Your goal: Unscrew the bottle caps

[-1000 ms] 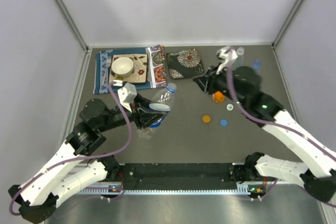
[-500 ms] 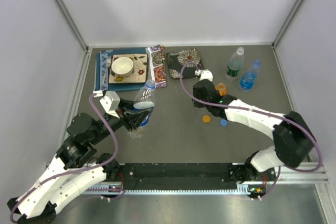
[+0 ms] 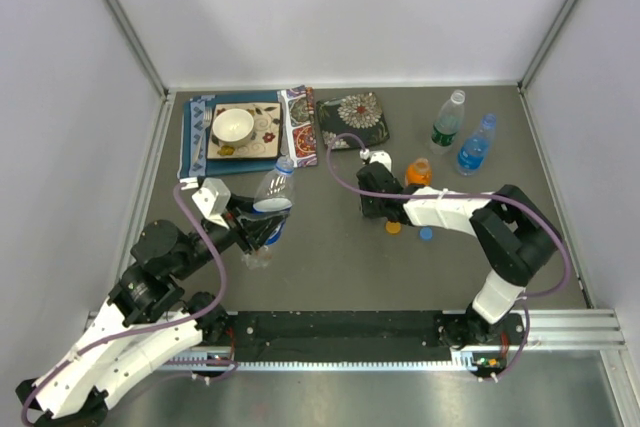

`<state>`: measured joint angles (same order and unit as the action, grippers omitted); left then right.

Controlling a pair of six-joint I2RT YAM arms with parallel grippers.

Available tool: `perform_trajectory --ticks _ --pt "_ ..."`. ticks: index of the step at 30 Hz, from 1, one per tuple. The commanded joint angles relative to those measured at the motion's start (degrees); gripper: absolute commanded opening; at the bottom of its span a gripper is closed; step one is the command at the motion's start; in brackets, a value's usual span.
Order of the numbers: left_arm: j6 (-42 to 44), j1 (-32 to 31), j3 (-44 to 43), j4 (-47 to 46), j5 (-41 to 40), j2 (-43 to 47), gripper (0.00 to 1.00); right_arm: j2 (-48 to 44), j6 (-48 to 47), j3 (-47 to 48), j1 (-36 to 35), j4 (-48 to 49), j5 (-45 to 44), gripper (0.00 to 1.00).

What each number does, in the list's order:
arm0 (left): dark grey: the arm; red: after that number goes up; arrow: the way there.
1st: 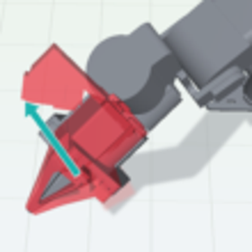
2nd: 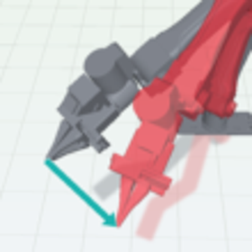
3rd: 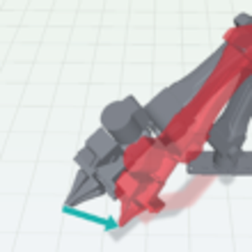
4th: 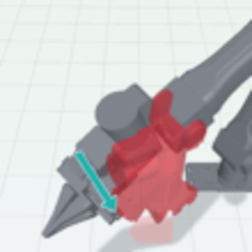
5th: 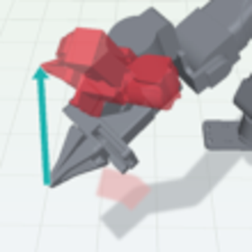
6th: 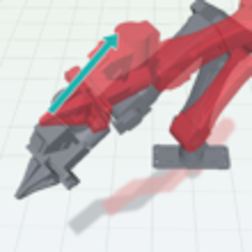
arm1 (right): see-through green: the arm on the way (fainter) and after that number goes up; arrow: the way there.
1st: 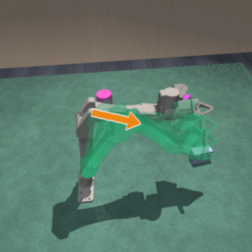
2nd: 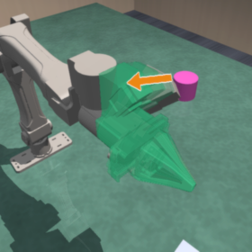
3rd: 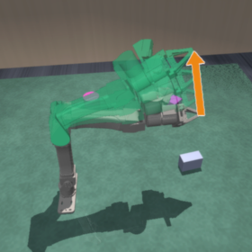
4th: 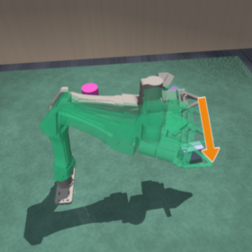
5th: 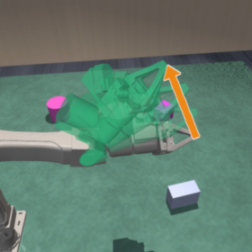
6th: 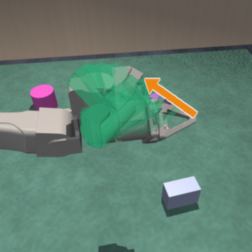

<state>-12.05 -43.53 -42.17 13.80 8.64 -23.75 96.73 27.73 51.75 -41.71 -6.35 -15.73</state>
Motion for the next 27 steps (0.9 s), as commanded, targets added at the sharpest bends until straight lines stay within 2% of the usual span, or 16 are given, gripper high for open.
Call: perform_trajectory --ticks 1,3,4,7,10,17,19,23,27 --pt "-0.6 0.2 0.5 -2.2 -1.4 0.5 0.40 0.5 1.2 0.5 0.2 2.0 1.7 0.00" --pt "-1.0 0.2 0.6 -2.1 -1.3 0.5 0.40 0.7 1.5 0.2 0.2 1.7 2.5 0.03" --pt "-1.0 0.2 0.8 -2.3 -1.2 0.6 0.40 0.7 1.6 0.0 0.1 1.7 3.1 0.14" --pt "-1.2 0.2 1.2 -2.3 -1.3 0.7 0.40 0.7 2.1 -0.6 0.1 1.6 3.5 0.32" --pt "-1.4 0.2 1.5 -2.4 -1.2 0.9 0.40 0.7 2.2 -0.7 0.0 1.3 3.6 0.40" --pt "-1.7 0.2 2.0 -2.3 -1.0 1.3 0.40 0.0 2.9 0.1 -0.1 0.2 3.2 0.49" --pt "-1.7 0.2 2.2 -2.4 -1.0 1.6 0.40 -1.7 3.3 1.6 0.0 -1.5 1.7 0.55" --pt "-1.6 0.2 2.7 -2.8 -0.6 1.2 0.41 -9.9 2.9 11.6 0.5 -7.3 -0.6 0.66" --pt "-1.9 0.2 2.6 -2.9 -0.4 0.3 0.41 -15.2 1.7 23.3 0.5 -14.9 -0.8 0.68"
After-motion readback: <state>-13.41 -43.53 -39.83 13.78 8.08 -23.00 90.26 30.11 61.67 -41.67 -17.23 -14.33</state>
